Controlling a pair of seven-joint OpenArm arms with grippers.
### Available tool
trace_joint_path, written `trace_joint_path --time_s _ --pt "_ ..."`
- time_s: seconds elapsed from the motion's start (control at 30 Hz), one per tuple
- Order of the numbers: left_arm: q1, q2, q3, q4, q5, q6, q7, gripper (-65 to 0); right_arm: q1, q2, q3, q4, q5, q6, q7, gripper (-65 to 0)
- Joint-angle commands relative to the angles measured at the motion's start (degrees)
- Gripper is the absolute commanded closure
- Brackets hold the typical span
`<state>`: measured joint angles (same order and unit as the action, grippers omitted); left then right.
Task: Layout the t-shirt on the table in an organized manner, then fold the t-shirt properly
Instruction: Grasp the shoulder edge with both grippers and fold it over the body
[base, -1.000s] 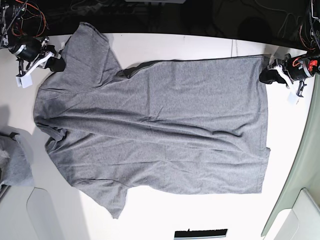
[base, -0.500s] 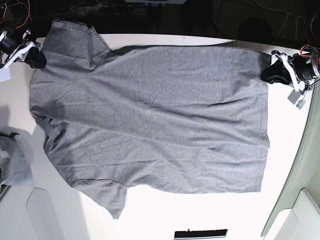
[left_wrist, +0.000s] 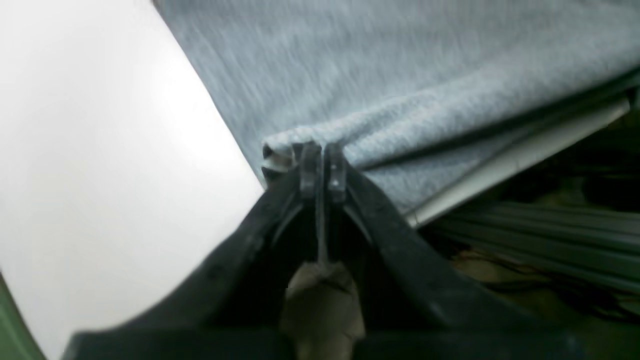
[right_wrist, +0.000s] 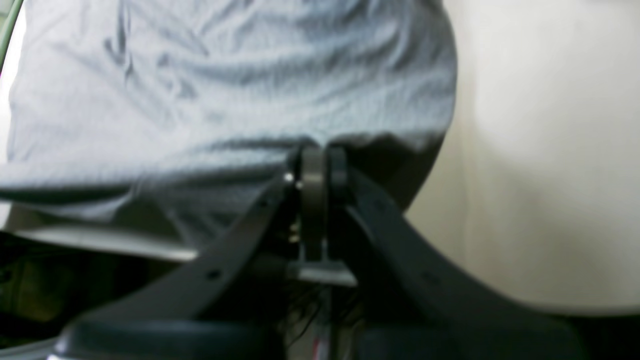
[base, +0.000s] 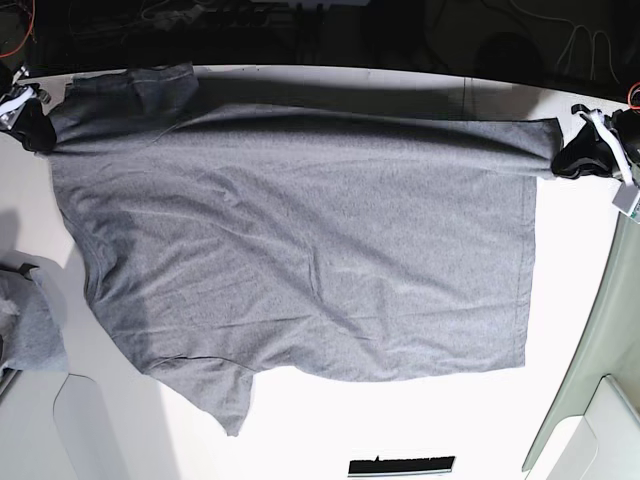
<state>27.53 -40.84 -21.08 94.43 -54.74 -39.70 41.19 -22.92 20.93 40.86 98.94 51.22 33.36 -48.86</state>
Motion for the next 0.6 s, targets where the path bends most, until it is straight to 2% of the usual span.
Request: trace_joint_path --time_s 0.0,0.23,0.43,0.57 --pt "-0.66 -0.76 -0.79 0.74 0.74 -0.3 -2.1 0.0 1.64 1.14 0.63 0.76 0.17 -0.07 2.21 0.0" --pt "-6.82 3.23 -0.61 -5.18 8.74 -0.3 -6.38 0.0 12.24 1.14 -2.29 -4.72 -1.86 -0.09 2.8 0.0" --pt "-13.27 3.52 2.1 -14.34 10.43 -0.3 -7.34 0.0 22.05 1.09 -9.86 -12.66 -6.58 -0.11 4.79 0.0" --pt "-17.03 3.54 6.12 -18.73 15.45 -0.3 -11.37 0.0 27.47 1.07 -14.88 -18.51 -10.43 -0.11 8.68 0.0"
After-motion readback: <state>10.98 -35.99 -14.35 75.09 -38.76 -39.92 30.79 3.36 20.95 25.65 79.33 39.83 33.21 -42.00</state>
